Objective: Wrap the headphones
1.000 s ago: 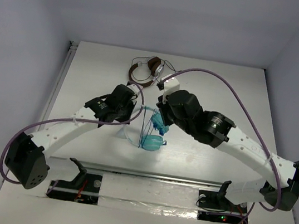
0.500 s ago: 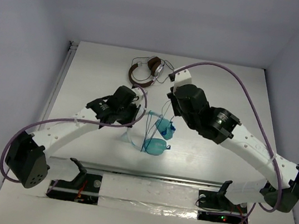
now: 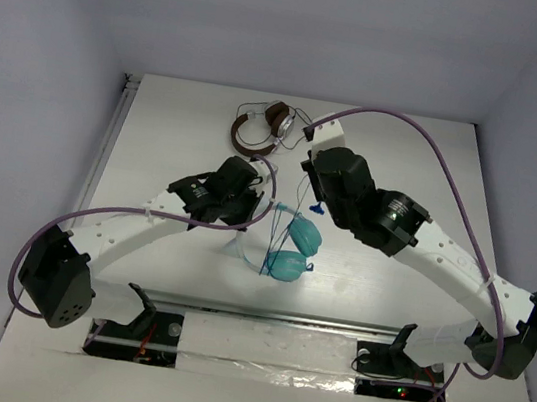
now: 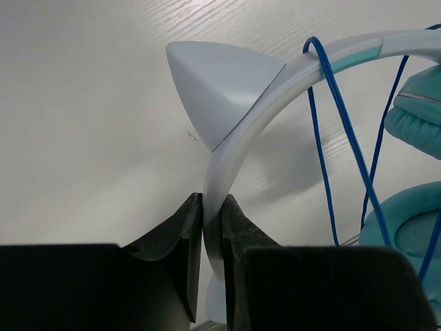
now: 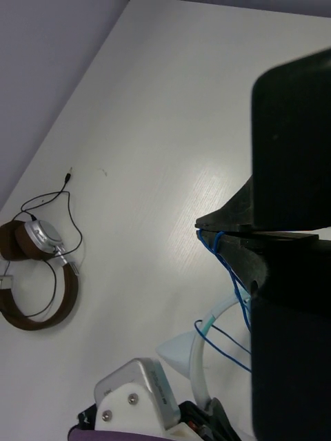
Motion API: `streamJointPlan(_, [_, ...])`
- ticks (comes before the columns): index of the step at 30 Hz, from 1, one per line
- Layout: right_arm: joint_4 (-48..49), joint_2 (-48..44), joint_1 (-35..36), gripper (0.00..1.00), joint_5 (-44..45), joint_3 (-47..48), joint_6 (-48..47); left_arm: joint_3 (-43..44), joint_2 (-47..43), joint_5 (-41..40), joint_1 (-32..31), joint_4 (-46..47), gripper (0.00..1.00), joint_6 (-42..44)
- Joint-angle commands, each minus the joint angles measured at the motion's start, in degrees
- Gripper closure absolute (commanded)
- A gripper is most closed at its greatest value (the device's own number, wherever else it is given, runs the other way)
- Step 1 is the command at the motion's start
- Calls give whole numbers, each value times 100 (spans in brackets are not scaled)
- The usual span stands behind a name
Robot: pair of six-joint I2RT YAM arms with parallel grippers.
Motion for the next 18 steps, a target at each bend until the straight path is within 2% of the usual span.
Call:
streamJointPlan(1, [846, 2, -129, 100, 470, -139, -335, 341, -36, 225, -200, 53, 100, 80])
streamJointPlan(7, [1164, -120, -471, 100, 523, -728, -107, 358, -388, 612, -201, 115, 100, 98])
streamJointPlan(18, [1550, -121, -876, 100, -794, -1739, 999, 464, -520, 1280, -140, 352, 100, 89])
